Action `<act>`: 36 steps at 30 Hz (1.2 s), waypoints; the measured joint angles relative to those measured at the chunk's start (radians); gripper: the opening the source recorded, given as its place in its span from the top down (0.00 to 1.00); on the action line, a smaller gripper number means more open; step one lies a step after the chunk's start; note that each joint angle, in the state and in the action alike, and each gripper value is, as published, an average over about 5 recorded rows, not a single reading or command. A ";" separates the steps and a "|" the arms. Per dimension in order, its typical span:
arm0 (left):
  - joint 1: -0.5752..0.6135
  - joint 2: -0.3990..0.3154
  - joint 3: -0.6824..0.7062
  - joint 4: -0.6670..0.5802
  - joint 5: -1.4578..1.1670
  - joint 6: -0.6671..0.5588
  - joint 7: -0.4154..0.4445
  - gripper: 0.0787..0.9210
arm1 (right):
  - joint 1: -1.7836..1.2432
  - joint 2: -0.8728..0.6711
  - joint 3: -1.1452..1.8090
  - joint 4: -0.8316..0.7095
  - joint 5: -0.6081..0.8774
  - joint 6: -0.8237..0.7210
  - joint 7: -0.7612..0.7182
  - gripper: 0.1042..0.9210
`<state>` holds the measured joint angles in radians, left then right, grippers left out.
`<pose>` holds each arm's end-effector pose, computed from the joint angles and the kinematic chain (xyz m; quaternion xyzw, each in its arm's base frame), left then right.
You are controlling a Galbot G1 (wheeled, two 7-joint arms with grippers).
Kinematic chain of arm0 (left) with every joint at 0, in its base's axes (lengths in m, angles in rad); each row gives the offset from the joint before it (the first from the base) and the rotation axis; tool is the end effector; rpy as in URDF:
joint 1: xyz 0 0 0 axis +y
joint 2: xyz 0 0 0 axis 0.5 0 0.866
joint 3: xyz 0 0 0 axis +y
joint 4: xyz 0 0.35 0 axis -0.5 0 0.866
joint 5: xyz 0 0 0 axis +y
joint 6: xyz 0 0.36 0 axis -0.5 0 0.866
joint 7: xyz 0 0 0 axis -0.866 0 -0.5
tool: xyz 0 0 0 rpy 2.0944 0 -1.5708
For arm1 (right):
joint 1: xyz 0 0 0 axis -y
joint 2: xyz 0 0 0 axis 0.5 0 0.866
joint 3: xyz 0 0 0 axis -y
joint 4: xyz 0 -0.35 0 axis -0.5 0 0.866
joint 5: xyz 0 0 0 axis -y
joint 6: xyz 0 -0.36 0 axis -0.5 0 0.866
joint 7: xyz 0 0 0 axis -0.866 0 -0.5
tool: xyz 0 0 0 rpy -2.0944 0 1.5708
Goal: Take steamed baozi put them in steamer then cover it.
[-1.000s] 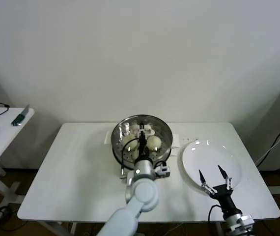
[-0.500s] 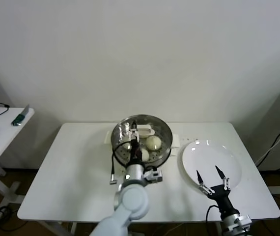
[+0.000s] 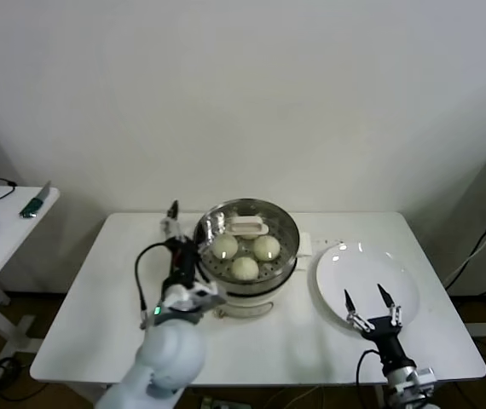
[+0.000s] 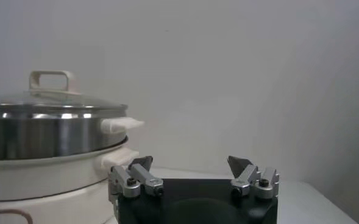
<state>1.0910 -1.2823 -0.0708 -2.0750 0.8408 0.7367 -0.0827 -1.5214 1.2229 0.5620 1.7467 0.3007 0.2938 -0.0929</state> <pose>0.2741 -0.0821 -0.2202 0.0573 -0.8749 -0.4804 0.0237 0.1940 -0.1106 -0.3976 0.0650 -0.9977 0.0196 0.0016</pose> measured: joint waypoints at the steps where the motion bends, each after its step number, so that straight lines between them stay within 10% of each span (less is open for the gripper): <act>1: 0.014 0.005 -0.027 -0.008 -0.059 0.000 -0.020 0.12 | 0.002 0.001 0.000 0.002 0.001 -0.002 0.006 0.12; 16: 0.254 0.056 -0.423 0.065 -0.885 -0.283 -0.034 0.12 | 0.013 0.005 -0.009 -0.020 0.013 0.017 0.058 0.12; 36: 0.417 -0.025 -0.486 0.248 -1.221 -0.786 0.082 0.12 | 0.017 -0.017 -0.028 -0.076 0.036 0.065 0.067 0.12</act>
<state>1.5081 -1.3070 -0.5570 -1.8267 -0.3801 -0.0495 -0.0011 -1.5048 1.2062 0.5339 1.6703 0.3363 0.3584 -0.0255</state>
